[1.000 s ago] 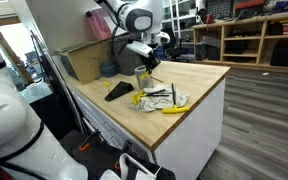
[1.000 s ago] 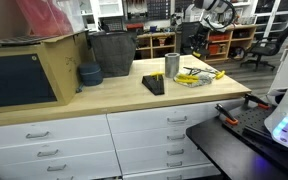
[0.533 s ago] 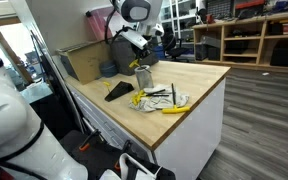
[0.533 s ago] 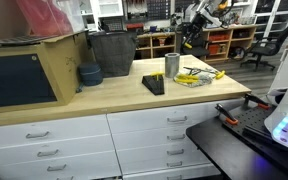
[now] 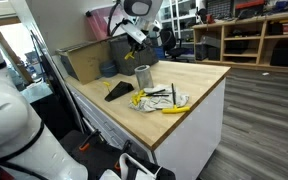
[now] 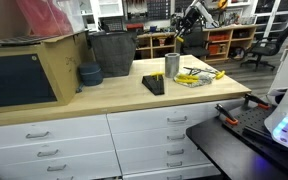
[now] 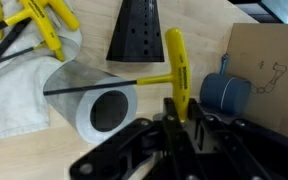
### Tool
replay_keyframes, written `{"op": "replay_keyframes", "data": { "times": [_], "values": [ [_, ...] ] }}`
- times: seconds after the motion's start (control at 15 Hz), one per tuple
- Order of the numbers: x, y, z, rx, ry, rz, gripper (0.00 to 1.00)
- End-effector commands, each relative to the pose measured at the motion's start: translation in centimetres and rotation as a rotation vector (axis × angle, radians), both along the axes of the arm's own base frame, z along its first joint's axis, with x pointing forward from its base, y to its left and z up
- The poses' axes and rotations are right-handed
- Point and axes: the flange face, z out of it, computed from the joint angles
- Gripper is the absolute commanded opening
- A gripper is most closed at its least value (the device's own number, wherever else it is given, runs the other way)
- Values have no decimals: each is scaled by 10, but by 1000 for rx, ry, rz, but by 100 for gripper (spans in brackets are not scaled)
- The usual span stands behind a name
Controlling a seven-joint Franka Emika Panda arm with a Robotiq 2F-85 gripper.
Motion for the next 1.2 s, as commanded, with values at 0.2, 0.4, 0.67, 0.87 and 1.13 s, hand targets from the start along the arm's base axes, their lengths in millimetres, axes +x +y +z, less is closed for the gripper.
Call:
{"op": "replay_keyframes", "data": {
  "times": [0.2,0.4,0.67,0.87,1.13],
  "values": [
    [48,29,-2,11,-3,87,4],
    [43,28,-10,-5,-7,78,17],
    [45,24,-21,-13,10,81,17],
    [48,31,-23,0,-2,97,4],
    [56,52,-29,64,-34,131,4]
  ]
}}
